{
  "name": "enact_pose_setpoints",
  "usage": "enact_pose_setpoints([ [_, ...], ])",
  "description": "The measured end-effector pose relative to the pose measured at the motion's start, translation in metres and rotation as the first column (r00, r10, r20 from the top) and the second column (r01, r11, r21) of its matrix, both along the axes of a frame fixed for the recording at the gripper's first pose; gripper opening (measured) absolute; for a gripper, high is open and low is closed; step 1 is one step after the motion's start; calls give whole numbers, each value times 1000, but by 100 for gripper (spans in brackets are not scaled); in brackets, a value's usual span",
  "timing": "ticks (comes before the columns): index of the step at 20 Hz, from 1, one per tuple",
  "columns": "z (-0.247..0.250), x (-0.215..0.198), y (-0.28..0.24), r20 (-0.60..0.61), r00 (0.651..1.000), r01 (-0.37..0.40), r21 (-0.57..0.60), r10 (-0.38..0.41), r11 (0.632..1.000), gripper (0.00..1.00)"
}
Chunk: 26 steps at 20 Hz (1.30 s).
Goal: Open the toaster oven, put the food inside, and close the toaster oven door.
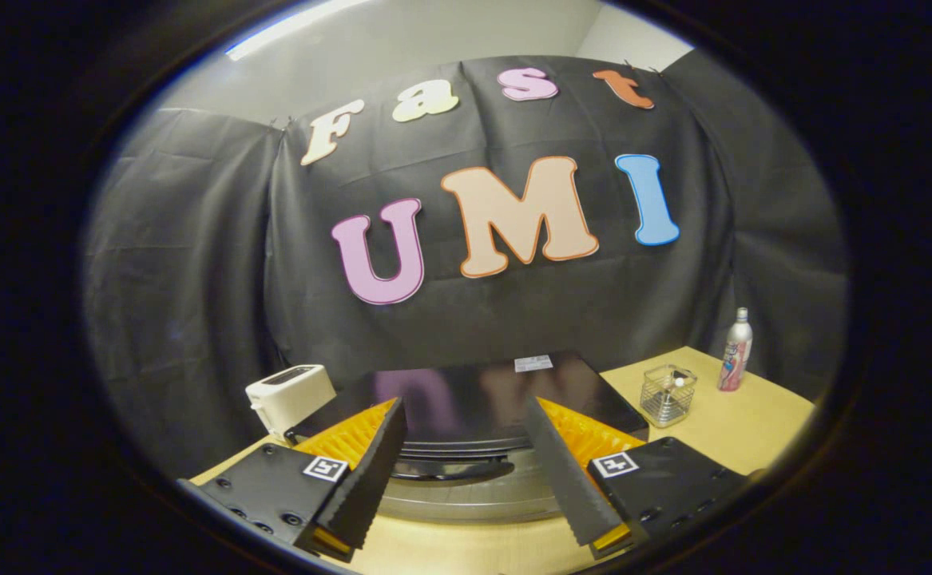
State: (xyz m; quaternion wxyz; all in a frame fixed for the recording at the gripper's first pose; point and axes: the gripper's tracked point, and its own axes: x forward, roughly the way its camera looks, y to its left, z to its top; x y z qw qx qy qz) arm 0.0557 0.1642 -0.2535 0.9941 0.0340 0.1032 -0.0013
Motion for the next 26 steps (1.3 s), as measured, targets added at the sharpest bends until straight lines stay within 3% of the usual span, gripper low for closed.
enact_pose_setpoints([
  [9,-39,11,25,-32,999,-32,-58,30,998,95],
  [15,-39,10,25,30,998,-47,-56,49,997,95],
  [22,-37,-15,25,89,995,-43,-48,47,998,95],
  [26,-39,-39,26,65,996,-53,-67,58,996,95],
])
